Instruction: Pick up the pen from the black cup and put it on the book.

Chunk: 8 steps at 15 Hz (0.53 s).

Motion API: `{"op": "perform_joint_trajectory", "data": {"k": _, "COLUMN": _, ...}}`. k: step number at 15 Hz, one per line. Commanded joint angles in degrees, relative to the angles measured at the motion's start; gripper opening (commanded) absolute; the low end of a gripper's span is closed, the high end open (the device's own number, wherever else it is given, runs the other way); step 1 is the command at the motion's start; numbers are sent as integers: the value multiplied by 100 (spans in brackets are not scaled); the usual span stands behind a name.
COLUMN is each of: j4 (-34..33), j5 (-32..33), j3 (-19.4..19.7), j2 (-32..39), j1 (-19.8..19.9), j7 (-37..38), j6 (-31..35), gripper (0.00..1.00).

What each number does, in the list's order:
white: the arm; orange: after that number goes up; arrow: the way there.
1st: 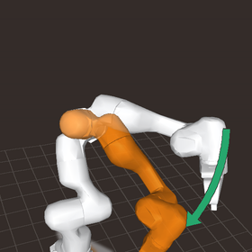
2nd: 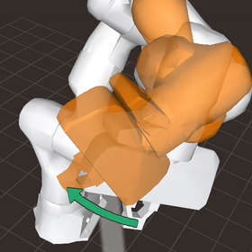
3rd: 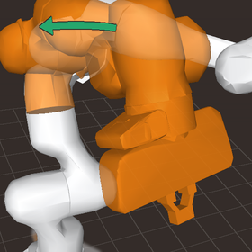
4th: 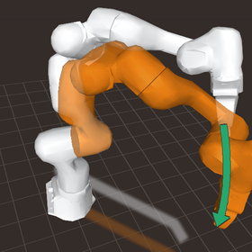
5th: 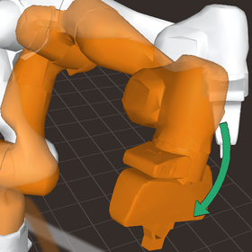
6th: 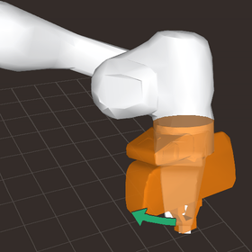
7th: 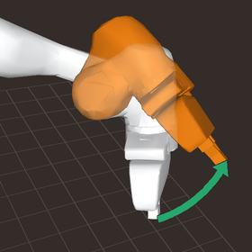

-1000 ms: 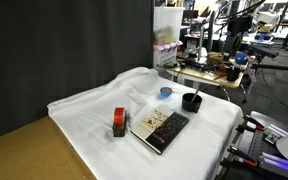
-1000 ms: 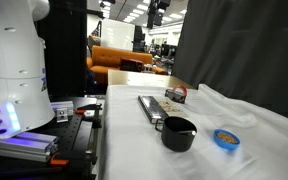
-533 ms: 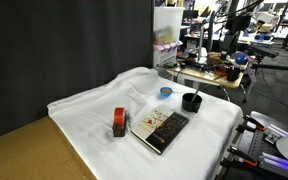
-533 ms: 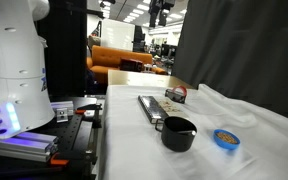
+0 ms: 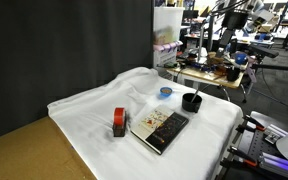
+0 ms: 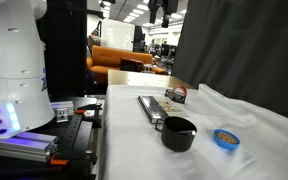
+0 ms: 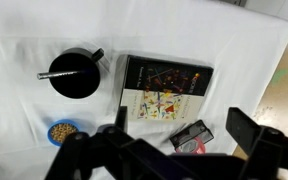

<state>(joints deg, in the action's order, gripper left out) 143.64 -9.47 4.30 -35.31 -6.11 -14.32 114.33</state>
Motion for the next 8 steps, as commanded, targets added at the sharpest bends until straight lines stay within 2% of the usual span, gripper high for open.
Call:
{"op": "perform_joint_trajectory", "data": {"k": 1, "j4": 7, "j5": -42, "j3": 4, "j2": 1, "j1": 26, "j7": -144, "j6": -56, "gripper": 100}}
{"op": "perform_joint_trajectory", "data": {"k": 8, "j4": 37, "j5": -68, "j3": 65, "j2": -42, "j1": -15, "j7": -303, "j6": -105, "gripper": 100}}
